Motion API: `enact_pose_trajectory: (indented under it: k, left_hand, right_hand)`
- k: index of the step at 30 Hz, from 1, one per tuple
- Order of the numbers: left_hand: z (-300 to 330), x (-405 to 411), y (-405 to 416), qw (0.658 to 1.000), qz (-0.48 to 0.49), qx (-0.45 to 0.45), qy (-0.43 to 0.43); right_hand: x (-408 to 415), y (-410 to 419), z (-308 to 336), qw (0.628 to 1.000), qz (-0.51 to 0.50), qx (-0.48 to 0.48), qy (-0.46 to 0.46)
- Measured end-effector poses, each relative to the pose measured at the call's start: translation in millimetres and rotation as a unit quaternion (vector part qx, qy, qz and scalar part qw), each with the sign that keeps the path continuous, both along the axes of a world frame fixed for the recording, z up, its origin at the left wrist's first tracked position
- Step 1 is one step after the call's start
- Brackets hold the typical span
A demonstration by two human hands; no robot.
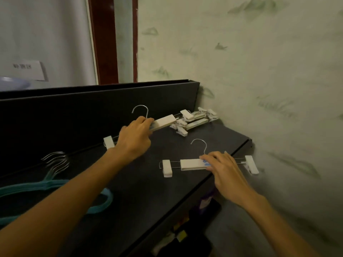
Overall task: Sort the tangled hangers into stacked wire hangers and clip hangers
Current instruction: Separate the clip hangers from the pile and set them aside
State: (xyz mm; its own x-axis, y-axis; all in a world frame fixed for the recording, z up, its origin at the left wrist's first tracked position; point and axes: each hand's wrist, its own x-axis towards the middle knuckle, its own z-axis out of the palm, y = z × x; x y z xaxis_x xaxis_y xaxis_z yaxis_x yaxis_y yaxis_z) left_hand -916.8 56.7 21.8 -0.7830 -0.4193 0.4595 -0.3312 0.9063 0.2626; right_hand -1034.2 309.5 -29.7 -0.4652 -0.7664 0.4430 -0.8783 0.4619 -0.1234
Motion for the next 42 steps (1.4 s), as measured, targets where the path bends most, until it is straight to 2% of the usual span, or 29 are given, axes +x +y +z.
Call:
enact_pose_trajectory:
  k: [7,12,15,18,22,28,35,38,42]
  left_hand:
    - [20.2,-102.5,-21.7,0.999,0.011,-0.006,0.034]
    - [24.9,-143.1,-36.3,0.997,0.046,-0.013,0.057]
    - [29.0,-158.4,-36.1,0.994,0.081,-0.017,0.071]
    - [34.3,-171.0,-32.5,0.991,0.117,-0.015,0.065]
    - [31.9,-180.7,-21.5,0.987,0.146,-0.014,0.066]
    - [27.1,-191.6,-8.8,0.984,0.172,-0.011,0.052]
    - [25.3,-219.3,6.7,0.985,0.17,-0.007,0.041]
    - [24.1,-237.1,14.7,0.985,0.167,0.004,0.033]
    - [14.8,-268.5,22.2,0.986,0.16,0.046,-0.001]
  right_hand:
    - [-131.0,-32.8,19.9,1.0,0.026,-0.013,-0.008]
    - [-221.3,-84.2,29.8,0.996,0.092,-0.016,-0.007]
    - [-267.9,-120.7,36.2,0.991,0.135,0.013,-0.005]
    - [-297.9,-153.7,39.7,0.982,0.169,0.077,0.007]
    - [-316.2,-189.5,41.4,0.965,0.213,0.134,0.071]
    - [-324.1,-203.9,35.3,0.951,0.252,0.159,0.081]
    - [-347.5,-176.7,51.8,0.961,0.255,0.091,0.052]
    - [-365.8,-153.6,65.7,0.969,0.233,0.04,0.069]
    - [-397.4,-124.6,78.0,0.981,0.189,-0.007,0.037]
